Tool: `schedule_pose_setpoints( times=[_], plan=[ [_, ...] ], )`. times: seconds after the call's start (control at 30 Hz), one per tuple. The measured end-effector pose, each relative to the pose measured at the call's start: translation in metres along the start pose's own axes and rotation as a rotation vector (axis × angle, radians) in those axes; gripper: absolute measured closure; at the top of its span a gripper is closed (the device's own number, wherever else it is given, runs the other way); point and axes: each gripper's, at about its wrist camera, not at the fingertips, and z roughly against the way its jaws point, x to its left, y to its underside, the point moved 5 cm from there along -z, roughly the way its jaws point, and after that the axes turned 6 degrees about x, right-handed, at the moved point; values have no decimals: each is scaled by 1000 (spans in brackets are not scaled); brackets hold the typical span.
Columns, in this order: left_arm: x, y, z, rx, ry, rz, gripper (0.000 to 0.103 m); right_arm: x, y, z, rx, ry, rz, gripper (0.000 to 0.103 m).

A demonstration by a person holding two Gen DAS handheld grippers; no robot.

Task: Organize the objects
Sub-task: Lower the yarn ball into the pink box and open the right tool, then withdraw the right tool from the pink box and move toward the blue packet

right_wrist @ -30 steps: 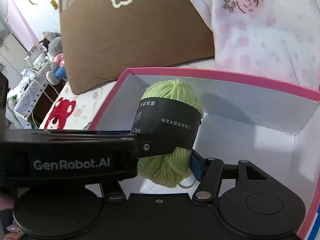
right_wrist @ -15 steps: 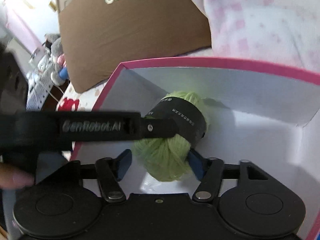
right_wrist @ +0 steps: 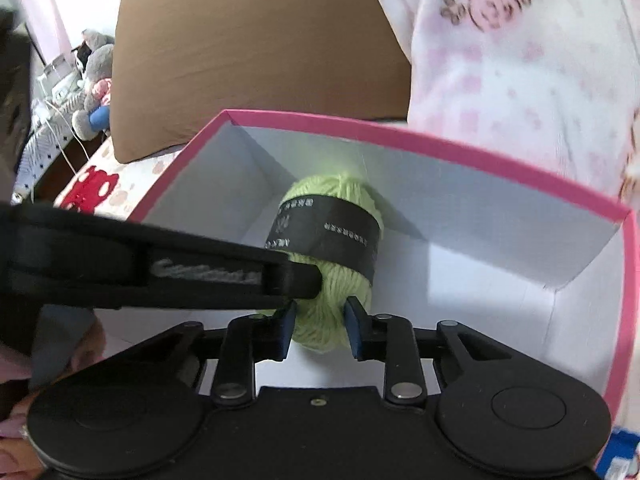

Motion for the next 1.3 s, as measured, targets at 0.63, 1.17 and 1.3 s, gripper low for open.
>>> schedule_pose_setpoints(
  times=[0.63,1.17,1.3],
  plan=[
    [14,5,10,35,-45,70,54,-10,11,10,85,-11,26,69],
    [-6,11,105,-28,-112,-49,42,16,13,70,7,-24,75,59],
    [-17,14,125,-30,-66,-81,39,19,15,90,-8,-35,89,42]
  ],
)
